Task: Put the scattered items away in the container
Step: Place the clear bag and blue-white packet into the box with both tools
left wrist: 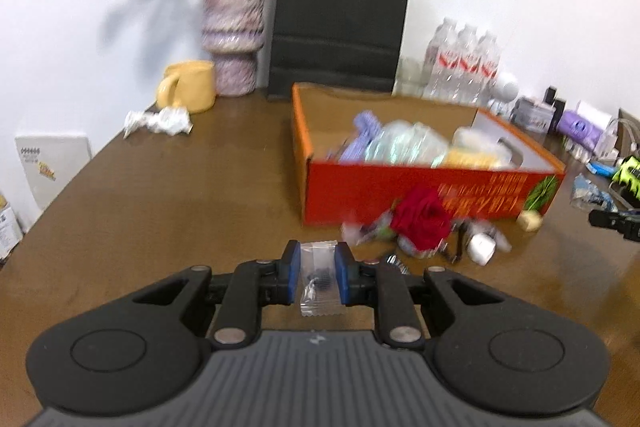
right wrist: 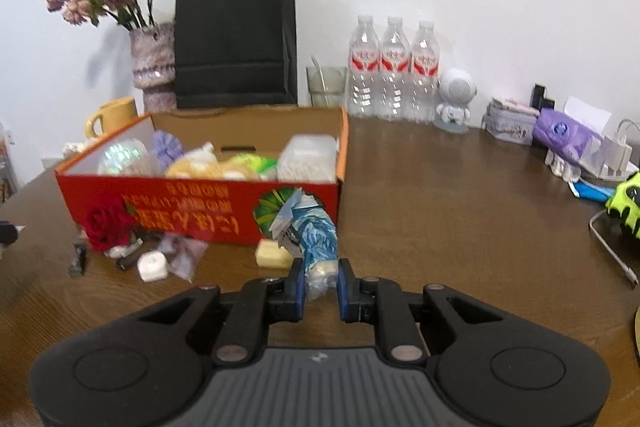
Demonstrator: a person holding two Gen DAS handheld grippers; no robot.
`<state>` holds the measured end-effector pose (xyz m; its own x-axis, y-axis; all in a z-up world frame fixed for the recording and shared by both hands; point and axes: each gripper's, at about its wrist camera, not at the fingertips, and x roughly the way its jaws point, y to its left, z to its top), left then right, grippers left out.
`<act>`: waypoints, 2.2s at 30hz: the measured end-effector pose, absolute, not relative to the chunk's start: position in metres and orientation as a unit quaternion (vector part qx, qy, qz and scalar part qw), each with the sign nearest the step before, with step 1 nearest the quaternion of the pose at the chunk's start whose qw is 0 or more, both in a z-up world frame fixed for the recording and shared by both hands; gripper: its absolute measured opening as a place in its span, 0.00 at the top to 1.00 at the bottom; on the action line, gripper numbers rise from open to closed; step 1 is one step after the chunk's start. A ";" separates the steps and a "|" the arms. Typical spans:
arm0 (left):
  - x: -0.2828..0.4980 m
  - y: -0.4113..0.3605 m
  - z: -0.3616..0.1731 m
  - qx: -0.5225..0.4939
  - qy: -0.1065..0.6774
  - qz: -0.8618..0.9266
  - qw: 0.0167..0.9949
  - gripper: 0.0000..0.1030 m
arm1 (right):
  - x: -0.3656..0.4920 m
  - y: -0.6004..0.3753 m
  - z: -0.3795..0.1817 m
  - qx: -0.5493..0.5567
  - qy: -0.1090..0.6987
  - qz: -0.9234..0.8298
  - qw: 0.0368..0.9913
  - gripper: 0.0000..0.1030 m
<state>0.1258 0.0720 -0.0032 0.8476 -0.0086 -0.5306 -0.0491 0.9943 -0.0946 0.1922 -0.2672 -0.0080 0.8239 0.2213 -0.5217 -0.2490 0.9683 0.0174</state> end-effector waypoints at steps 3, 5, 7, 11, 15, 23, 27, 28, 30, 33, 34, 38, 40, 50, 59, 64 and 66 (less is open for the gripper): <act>0.136 0.066 0.011 -0.054 0.257 -0.001 0.965 0.81 | 0.193 -0.263 0.003 -0.020 0.256 0.132 0.957 0.86; 0.145 0.062 0.021 -0.059 0.243 -0.010 0.968 0.81 | 0.196 -0.260 0.010 -0.016 0.246 0.138 0.959 0.86; 0.155 0.057 0.030 -0.064 0.230 -0.020 0.971 0.81 | 0.201 -0.255 0.018 -0.013 0.238 0.145 0.960 0.86; 0.180 0.047 0.043 -0.072 0.214 -0.036 0.974 0.81 | 0.217 -0.242 0.030 -0.008 0.227 0.159 0.961 0.86; 0.212 0.039 0.050 -0.088 0.203 -0.048 0.974 0.81 | 0.243 -0.224 0.041 -0.011 0.219 0.171 0.961 0.86; 0.274 0.038 0.038 -0.114 0.216 -0.037 0.969 0.81 | 0.303 -0.196 0.030 -0.010 0.234 0.183 0.955 0.86; 0.294 0.040 0.025 -0.113 0.236 -0.026 0.965 0.80 | 0.315 -0.198 0.012 -0.013 0.263 0.182 0.947 0.85; 0.296 0.041 0.021 -0.113 0.242 -0.027 0.963 0.79 | 0.315 -0.201 0.008 -0.010 0.268 0.180 0.946 0.84; 0.298 0.038 0.017 -0.103 0.250 -0.033 0.962 0.62 | 0.315 -0.205 0.004 -0.004 0.277 0.180 0.944 0.76; 0.295 0.034 0.016 -0.099 0.243 -0.036 0.964 0.11 | 0.311 -0.203 0.004 -0.007 0.270 0.184 0.945 0.32; 0.293 0.031 0.017 -0.096 0.239 -0.035 0.966 0.00 | 0.308 -0.201 0.005 -0.016 0.260 0.182 0.948 0.17; 0.288 0.025 0.021 -0.086 0.227 -0.033 0.969 0.00 | 0.301 -0.194 0.008 -0.040 0.251 0.166 0.953 0.02; 0.289 0.023 0.021 -0.088 0.235 -0.031 0.968 0.00 | 0.302 -0.196 0.009 -0.034 0.256 0.162 0.952 0.02; 0.288 0.019 0.019 -0.084 0.243 -0.029 0.966 0.00 | 0.308 -0.210 0.012 0.008 0.275 0.160 0.948 0.02; 0.270 0.018 0.033 -0.092 0.233 -0.036 0.968 0.00 | 0.292 -0.205 0.024 0.011 0.263 0.161 0.951 0.02; 0.252 0.019 0.040 -0.085 0.231 -0.033 0.969 0.00 | 0.275 -0.203 0.030 0.003 0.259 0.163 0.952 0.02; 0.245 0.021 0.041 -0.088 0.233 -0.032 0.968 0.00 | 0.268 -0.203 0.032 0.001 0.257 0.162 0.953 0.02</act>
<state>0.2454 0.0208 0.0412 0.8895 -0.1038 -0.4451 0.0214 0.9823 -0.1863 0.2681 -0.2028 0.0321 0.8150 0.3099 -0.4896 -0.3091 0.9472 0.0849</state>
